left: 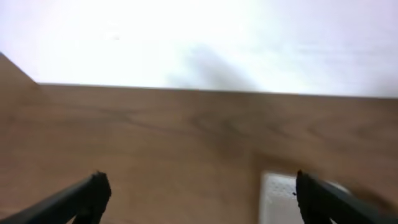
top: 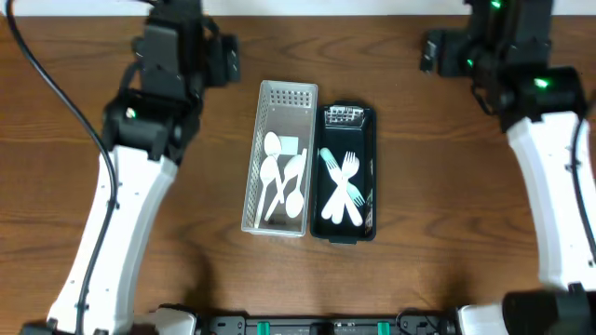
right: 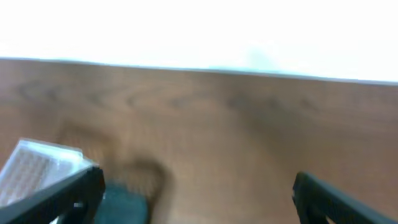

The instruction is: Pack container

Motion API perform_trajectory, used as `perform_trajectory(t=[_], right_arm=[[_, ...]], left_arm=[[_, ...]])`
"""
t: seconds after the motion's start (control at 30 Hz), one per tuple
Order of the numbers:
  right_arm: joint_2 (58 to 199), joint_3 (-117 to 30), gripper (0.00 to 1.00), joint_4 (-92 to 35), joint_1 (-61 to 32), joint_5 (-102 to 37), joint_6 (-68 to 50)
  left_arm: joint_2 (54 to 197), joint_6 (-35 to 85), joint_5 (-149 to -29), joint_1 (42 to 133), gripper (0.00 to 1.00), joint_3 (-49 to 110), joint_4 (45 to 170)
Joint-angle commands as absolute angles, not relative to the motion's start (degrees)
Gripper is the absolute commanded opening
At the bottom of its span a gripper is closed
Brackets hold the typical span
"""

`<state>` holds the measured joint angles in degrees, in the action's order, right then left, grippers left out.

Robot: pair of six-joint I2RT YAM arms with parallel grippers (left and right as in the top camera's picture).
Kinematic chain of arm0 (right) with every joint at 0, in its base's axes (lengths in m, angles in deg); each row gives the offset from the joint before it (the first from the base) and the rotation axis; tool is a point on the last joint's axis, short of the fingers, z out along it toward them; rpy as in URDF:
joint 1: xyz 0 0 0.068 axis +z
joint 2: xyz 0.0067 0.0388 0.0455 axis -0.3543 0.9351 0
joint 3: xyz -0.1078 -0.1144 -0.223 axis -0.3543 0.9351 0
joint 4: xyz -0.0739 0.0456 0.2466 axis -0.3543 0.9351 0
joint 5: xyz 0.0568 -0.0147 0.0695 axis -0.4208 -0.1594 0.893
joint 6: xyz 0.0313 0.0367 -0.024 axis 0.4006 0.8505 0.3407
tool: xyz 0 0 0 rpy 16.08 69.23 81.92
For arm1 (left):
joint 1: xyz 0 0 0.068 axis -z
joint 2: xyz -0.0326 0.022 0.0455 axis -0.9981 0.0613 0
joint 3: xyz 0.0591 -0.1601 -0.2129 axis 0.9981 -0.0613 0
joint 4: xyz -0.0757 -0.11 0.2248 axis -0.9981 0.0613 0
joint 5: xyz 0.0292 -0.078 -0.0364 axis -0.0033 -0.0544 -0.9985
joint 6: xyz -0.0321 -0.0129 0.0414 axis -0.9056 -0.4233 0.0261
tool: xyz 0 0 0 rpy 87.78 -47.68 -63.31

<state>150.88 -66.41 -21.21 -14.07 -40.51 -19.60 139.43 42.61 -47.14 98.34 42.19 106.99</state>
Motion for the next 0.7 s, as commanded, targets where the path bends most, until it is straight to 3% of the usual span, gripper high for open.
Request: perform_trajectory(t=[0.0, 0.23, 0.43, 0.67], right_arm=[[155.88, -66.21, 0.99, -23.48, -13.55, -40.55, -21.13], [158.68, -66.21, 0.99, -20.73, -15.3, -41.51, -27.99], [156.73, -64.24, 0.99, -17.19, -18.53, -41.42, -26.77], [142.07, -44.03, 0.99, -25.3, -18.71, -41.45, -25.7]], left_arm=[[143.58, 49.65, -46.07, 93.97, 0.98, 41.44, 106.31], [145.07, 50.15, -47.25, 86.87, 0.98, 39.65, 109.37], [139.91, 50.13, -52.38, 85.43, 0.99, 33.9, 108.45], [123.95, 49.84, -52.4, 85.51, 0.98, 15.17, 95.4]])
